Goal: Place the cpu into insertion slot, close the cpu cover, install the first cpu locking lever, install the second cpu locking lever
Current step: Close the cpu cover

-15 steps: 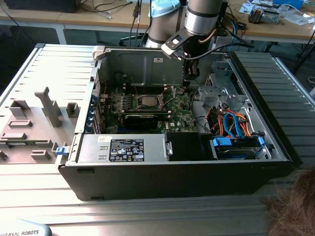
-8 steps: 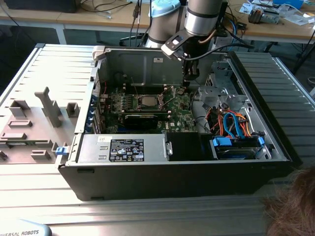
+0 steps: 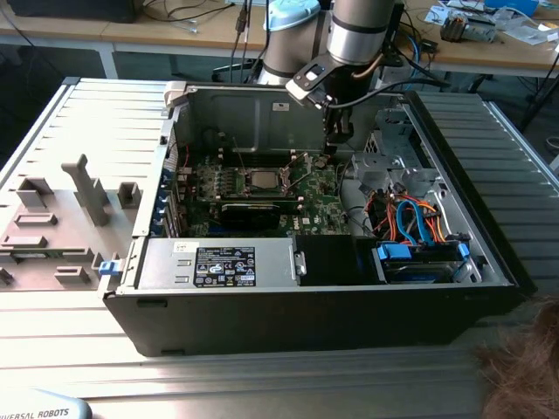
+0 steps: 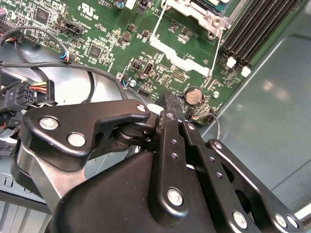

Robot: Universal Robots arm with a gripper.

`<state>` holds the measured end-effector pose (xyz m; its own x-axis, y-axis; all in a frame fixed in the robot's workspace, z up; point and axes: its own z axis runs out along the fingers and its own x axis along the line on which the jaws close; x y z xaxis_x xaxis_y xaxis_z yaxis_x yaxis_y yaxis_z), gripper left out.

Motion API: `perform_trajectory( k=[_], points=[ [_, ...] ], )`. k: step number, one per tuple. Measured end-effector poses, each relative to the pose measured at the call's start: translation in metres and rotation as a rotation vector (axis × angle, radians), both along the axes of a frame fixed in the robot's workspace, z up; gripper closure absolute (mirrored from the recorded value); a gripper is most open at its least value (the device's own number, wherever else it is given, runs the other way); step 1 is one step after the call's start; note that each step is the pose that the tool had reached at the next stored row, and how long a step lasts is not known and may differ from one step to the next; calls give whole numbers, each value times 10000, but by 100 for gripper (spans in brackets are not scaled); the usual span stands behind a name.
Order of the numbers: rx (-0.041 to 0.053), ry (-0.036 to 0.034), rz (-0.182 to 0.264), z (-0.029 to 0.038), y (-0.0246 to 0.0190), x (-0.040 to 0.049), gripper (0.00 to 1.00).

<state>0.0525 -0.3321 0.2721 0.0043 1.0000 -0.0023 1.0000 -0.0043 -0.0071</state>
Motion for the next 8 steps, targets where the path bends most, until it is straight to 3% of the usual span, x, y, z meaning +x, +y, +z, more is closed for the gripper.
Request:
perform_trajectory(
  k=[8],
  points=[
    [4,-1,0,-23,0,0,89]
  ],
)
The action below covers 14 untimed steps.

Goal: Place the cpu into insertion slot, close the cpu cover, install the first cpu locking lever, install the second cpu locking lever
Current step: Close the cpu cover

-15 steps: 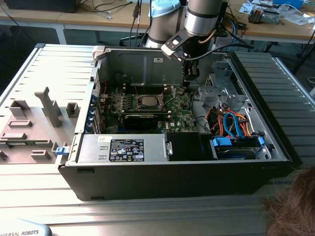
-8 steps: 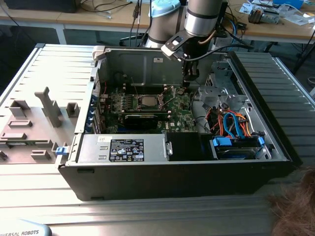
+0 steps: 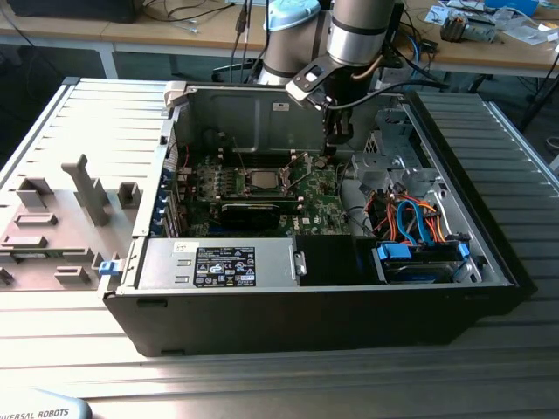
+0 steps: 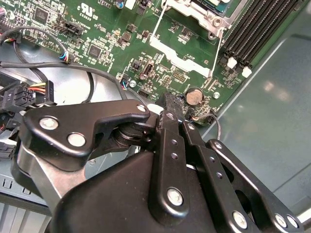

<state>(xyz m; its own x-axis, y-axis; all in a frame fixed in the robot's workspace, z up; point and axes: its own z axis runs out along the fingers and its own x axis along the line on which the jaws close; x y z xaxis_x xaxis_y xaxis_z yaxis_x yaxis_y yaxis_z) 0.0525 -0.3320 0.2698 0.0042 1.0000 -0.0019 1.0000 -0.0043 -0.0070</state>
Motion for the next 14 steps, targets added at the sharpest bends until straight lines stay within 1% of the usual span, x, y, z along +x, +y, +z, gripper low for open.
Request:
perform_trajectory(
  k=[8,9,10,11,12,13,14],
  points=[
    [-6,1,1,-32,-1,0,89],
    [-4,18,-1,-34,-1,0,89],
    [0,195,0,-37,0,1,89],
    [-3,357,3,-38,0,2,89],
    [-3,440,12,-38,-1,5,89],
    [-5,461,39,-37,0,7,89],
    [-7,462,105,-37,-1,7,89]
  ],
)
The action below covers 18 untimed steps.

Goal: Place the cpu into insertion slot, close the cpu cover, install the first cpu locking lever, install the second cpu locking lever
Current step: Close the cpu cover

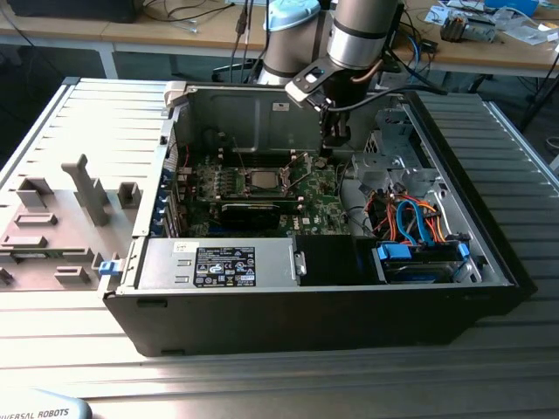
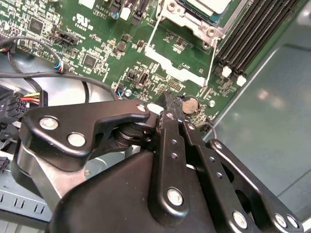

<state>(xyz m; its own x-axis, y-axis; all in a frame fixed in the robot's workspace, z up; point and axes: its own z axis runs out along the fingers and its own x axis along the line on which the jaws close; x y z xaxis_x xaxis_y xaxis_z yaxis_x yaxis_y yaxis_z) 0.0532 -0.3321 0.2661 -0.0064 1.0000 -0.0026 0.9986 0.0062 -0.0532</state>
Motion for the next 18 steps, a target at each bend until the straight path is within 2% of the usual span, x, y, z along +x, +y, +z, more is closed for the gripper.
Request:
perform_trajectory(
  k=[3,6,18],
  points=[
    [2,0,591,-1,0,1,89],
    [1,0,991,-2,0,1,89],
    [0,0,1048,-20,0,1,89]
  ],
)
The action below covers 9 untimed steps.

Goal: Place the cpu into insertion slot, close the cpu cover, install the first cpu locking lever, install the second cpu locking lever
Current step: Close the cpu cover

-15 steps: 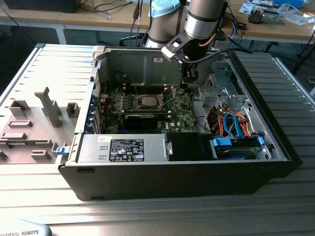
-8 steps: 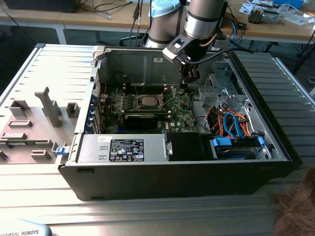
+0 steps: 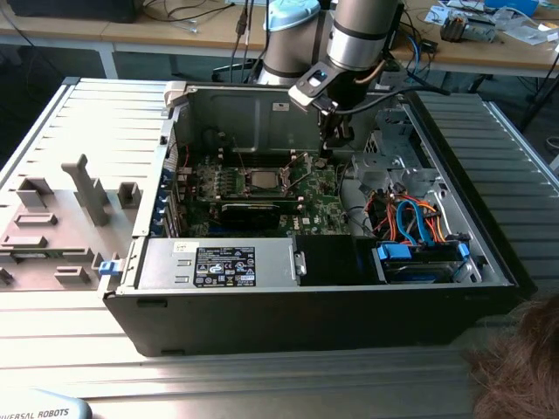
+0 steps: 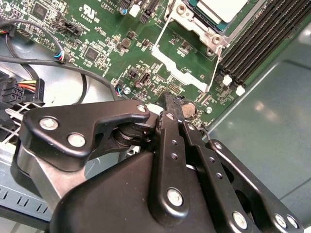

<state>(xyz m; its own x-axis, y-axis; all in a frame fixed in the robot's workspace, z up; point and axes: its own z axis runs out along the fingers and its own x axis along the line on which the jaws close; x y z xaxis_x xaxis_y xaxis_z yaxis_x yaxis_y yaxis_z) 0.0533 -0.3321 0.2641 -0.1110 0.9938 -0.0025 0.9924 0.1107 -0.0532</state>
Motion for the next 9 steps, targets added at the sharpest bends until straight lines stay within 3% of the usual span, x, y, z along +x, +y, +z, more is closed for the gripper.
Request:
perform_trajectory(
  k=[9],
  points=[
    [0,0,0,-24,0,0,89]
  ],
)
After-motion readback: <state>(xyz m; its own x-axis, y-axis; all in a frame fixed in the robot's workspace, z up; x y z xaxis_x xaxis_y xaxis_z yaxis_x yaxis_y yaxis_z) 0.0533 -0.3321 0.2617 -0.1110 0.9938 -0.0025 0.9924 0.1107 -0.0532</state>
